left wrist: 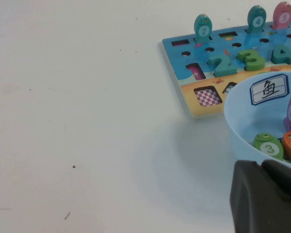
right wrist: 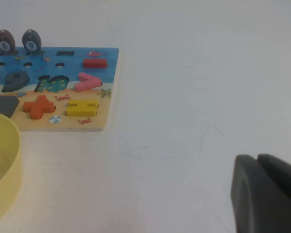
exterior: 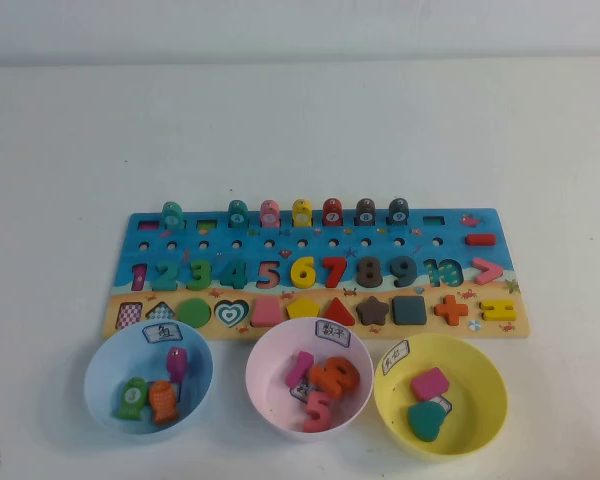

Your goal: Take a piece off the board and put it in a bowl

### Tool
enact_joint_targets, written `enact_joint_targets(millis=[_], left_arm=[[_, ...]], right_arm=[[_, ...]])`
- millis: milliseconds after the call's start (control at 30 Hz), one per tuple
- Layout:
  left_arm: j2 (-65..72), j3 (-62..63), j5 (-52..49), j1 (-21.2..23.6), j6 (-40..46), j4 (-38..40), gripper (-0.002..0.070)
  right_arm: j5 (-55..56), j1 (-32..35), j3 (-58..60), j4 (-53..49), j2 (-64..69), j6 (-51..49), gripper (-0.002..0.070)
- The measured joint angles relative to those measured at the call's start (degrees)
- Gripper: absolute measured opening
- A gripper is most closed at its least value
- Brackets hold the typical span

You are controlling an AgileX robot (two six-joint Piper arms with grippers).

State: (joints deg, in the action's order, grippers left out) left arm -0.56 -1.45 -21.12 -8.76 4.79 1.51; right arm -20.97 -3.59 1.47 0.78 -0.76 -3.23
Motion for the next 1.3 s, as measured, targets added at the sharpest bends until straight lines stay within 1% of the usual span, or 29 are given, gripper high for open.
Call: enact_joint_targets(millis=[333, 433, 533, 667, 733, 833, 933, 1200, 1300], left_arm=[[0.00, 0.00, 0.00, 0.00, 0.00, 0.00, -0.0004], [0.00, 0.00, 0.00, 0.00, 0.00, 0.00, -0.0004], [0.00, 0.00, 0.00, 0.00, 0.00, 0.00, -0.0004], [0.00, 0.00, 0.00, 0.00, 0.00, 0.00, -0.0004], [0.00, 0.00, 0.00, 0.00, 0.00, 0.00, -0.0004], [0.00, 0.00, 0.00, 0.00, 0.00, 0.00, -0.0004], [0.00, 0.00, 0.00, 0.00, 0.00, 0.00, -0.0004], [0.00, 0.00, 0.00, 0.00, 0.00, 0.00, -0.0004], [0.00, 0.00, 0.00, 0.00, 0.00, 0.00, -0.0004]], right_arm=[[0.00, 0.00, 0.00, 0.15, 0.00, 0.00, -0.0017], [0.00, 0.00, 0.00, 3.92, 0.00, 0.00, -0.0017], [0.00, 0.00, 0.00, 15.06, 0.00, 0.00, -0.0017], [0.23, 0.00, 0.00, 35.59, 0.00, 0.00, -0.0017], [0.61, 0.00, 0.00, 47.54, 0.00, 0.00, -0.0017], [1.48, 0.00, 0.00, 58.91, 0.00, 0.00, -0.0017], [1.94, 0.00, 0.00, 61.68, 0.00, 0.00, -0.0017], [3.12, 0.00, 0.00, 62.55, 0.00, 0.00, -0.0017], [3.66, 0.00, 0.00, 62.63, 0.00, 2.82, -0.0017]])
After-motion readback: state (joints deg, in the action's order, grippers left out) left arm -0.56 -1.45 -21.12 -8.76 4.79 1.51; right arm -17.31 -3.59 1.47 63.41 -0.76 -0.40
